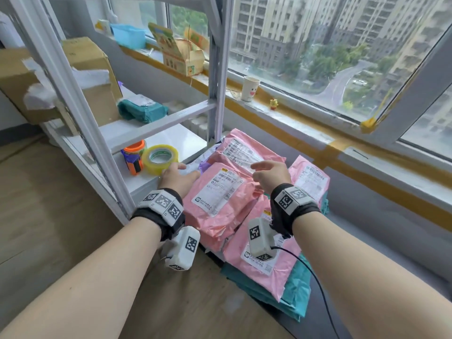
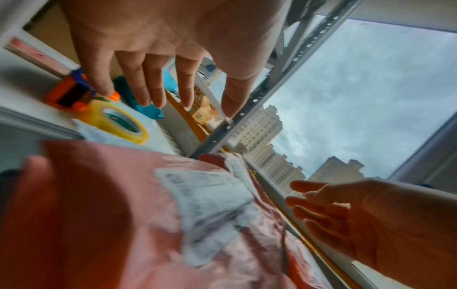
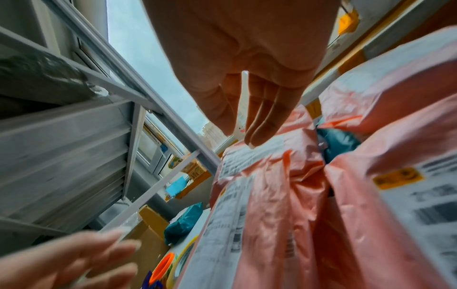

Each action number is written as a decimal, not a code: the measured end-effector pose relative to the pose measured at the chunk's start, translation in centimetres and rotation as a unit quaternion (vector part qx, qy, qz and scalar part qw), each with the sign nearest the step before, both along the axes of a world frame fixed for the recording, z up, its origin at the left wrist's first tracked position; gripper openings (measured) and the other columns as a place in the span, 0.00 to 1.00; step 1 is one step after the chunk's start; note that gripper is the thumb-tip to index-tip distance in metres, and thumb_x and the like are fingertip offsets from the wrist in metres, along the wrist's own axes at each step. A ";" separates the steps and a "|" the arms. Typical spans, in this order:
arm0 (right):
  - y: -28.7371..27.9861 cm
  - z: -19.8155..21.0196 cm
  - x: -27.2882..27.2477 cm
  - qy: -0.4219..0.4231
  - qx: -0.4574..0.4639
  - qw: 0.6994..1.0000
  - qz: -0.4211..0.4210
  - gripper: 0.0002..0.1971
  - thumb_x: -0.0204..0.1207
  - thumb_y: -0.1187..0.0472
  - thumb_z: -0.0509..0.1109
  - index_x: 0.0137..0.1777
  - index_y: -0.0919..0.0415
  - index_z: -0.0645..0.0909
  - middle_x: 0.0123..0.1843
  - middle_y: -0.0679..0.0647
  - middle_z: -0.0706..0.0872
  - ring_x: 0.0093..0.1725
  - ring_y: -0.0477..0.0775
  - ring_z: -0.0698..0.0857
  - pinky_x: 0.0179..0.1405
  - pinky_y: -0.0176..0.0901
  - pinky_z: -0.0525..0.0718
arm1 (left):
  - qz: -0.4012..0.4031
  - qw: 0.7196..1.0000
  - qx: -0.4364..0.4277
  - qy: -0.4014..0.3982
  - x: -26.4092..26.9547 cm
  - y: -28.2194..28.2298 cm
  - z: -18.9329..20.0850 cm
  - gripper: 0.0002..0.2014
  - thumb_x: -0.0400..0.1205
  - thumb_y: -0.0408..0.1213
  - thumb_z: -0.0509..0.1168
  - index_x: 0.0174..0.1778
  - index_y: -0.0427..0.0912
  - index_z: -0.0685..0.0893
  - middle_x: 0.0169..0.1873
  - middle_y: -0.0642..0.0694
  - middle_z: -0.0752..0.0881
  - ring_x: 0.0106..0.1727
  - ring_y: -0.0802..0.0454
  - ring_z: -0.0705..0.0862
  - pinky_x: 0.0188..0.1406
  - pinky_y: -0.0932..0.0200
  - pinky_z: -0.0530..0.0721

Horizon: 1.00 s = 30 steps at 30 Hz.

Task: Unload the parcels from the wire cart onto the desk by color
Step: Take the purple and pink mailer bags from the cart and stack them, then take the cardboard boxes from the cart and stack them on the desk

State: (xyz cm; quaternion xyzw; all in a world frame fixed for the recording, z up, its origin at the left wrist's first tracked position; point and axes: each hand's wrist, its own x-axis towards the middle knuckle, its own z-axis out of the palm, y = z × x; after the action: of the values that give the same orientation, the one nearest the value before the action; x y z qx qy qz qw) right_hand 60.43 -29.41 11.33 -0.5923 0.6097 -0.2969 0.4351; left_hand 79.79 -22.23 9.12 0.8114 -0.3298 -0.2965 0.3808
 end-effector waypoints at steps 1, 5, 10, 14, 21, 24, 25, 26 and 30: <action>0.4 0.3 -0.6 0.007 -0.005 1.000 -0.003 0.16 0.73 0.74 0.65 0.53 0.56 0.87 0.57 0.51 0.87 0.43 0.54 0.88 0.47 0.51 0.90 | -0.024 1.000 -0.010 -0.006 -0.7 -0.4 0.7 0.23 0.75 0.48 0.70 0.65 0.45 0.77 0.67 0.41 0.77 0.67 0.42 0.77 0.70 0.49 0.74; 2.4 1.4 -4.3 0.015 -0.024 0.999 -0.045 0.16 0.71 0.74 0.66 0.49 0.56 0.89 0.56 0.51 0.87 0.51 0.53 0.88 0.52 0.47 0.88 | -0.137 0.988 -0.053 -0.037 -5.3 -2.1 3.2 0.18 0.76 0.41 0.70 0.61 0.44 0.81 0.60 0.45 0.83 0.64 0.46 0.80 0.65 0.55 0.76; 5.8 2.3 -11.3 0.075 -0.025 0.991 -0.112 0.13 0.69 0.70 0.69 0.48 0.54 0.90 0.47 0.51 0.89 0.46 0.49 0.84 0.57 0.40 0.83 | -0.294 0.952 -0.065 -0.053 -13.4 -2.7 5.0 0.18 0.78 0.38 0.66 0.65 0.44 0.80 0.65 0.44 0.80 0.65 0.46 0.79 0.64 0.57 0.75; 10.5 3.0 -18.3 0.114 -0.003 0.979 -0.169 0.12 0.71 0.67 0.69 0.49 0.53 0.89 0.43 0.48 0.86 0.44 0.47 0.83 0.44 0.33 0.76 | -0.404 0.910 -0.073 -0.054 -21.4 -1.5 5.7 0.19 0.79 0.37 0.67 0.66 0.41 0.80 0.67 0.41 0.80 0.63 0.44 0.81 0.66 0.53 0.78; 21.2 2.4 -31.4 0.151 0.026 0.945 -0.290 0.11 0.73 0.66 0.69 0.49 0.53 0.89 0.41 0.48 0.86 0.42 0.46 0.82 0.43 0.33 0.76 | -0.539 0.835 -0.086 -0.068 -35.4 3.6 5.8 0.16 0.78 0.43 0.68 0.61 0.45 0.82 0.61 0.46 0.84 0.63 0.47 0.81 0.64 0.56 0.77; 26.4 1.6 -37.0 0.155 0.040 0.926 -0.342 0.09 0.72 0.66 0.71 0.47 0.52 0.88 0.43 0.49 0.86 0.45 0.47 0.82 0.45 0.32 0.75 | -0.582 0.807 -0.081 -0.061 -41.3 6.9 5.5 0.16 0.78 0.42 0.68 0.62 0.44 0.82 0.61 0.46 0.83 0.62 0.48 0.81 0.62 0.57 0.77; 28.1 1.4 -38.8 0.158 0.045 0.920 -0.355 0.09 0.72 0.65 0.71 0.47 0.52 0.88 0.43 0.48 0.86 0.45 0.46 0.82 0.44 0.32 0.75 | -0.594 0.799 -0.078 -0.056 -43.2 8.0 5.3 0.16 0.78 0.41 0.68 0.62 0.44 0.81 0.61 0.46 0.84 0.61 0.48 0.82 0.61 0.57 0.78; 29.8 1.1 -40.7 0.160 0.048 0.915 -0.367 0.08 0.72 0.65 0.72 0.46 0.51 0.88 0.42 0.48 0.86 0.44 0.46 0.82 0.42 0.32 0.75 | -0.604 0.792 -0.074 -0.053 -45.1 9.2 5.0 0.17 0.78 0.41 0.68 0.62 0.44 0.81 0.61 0.46 0.84 0.60 0.48 0.82 0.61 0.57 0.79; 37.0 -0.4 -48.1 0.147 0.058 0.899 -0.408 0.08 0.72 0.65 0.71 0.41 0.50 0.87 0.42 0.50 0.87 0.43 0.50 0.84 0.46 0.38 0.81 | -0.632 0.771 -0.064 -0.054 -52.7 14.7 3.5 0.17 0.78 0.40 0.67 0.63 0.43 0.82 0.61 0.45 0.84 0.62 0.48 0.82 0.64 0.55 0.79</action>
State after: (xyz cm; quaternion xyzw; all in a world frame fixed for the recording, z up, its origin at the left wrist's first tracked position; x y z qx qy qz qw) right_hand 12.37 7.55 10.91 -0.3025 0.8710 -0.3221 0.2148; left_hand 27.13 -7.55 12.61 0.4087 -0.8065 -0.4036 0.1402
